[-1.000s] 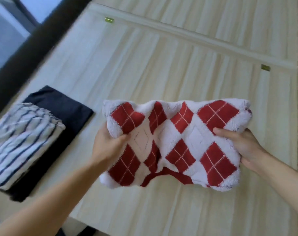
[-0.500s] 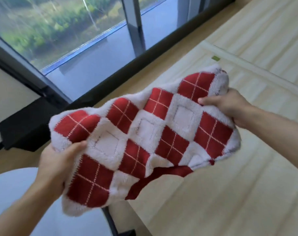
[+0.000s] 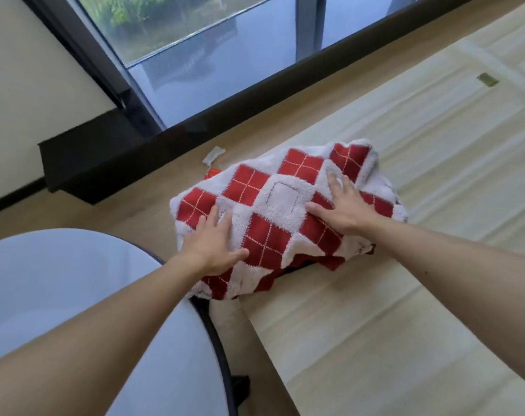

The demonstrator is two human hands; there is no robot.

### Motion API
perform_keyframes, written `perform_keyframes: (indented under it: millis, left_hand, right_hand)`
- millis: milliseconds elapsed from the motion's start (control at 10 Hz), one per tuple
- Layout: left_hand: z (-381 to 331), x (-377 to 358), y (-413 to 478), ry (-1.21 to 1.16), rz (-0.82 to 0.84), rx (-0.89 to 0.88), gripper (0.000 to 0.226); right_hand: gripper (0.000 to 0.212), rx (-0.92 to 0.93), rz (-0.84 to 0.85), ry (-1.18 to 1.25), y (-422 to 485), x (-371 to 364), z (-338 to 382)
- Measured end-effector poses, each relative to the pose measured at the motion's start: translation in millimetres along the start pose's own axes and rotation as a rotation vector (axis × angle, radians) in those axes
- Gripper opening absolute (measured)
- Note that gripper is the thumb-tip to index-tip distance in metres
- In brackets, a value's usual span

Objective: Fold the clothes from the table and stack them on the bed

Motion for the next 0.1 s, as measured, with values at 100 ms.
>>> perform_keyframes:
  millis: [100]
  left_hand:
    - [-19.2,15.8,-8.3,0.007,-0.149,-0.036,0.082]
  right_hand:
    - [0.095,0.034,-0.103,-0.016,-14.6,22.7,-2.6]
Point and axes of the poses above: each hand's wrist, its own y-axis towards the middle knuckle, its own x-axis out of the back of the hand, z = x × y, the point moved 8 cm from there along y, towards the middle knuckle, and after that the axes turned 3 degrees about -y, right-handed, at the moved point
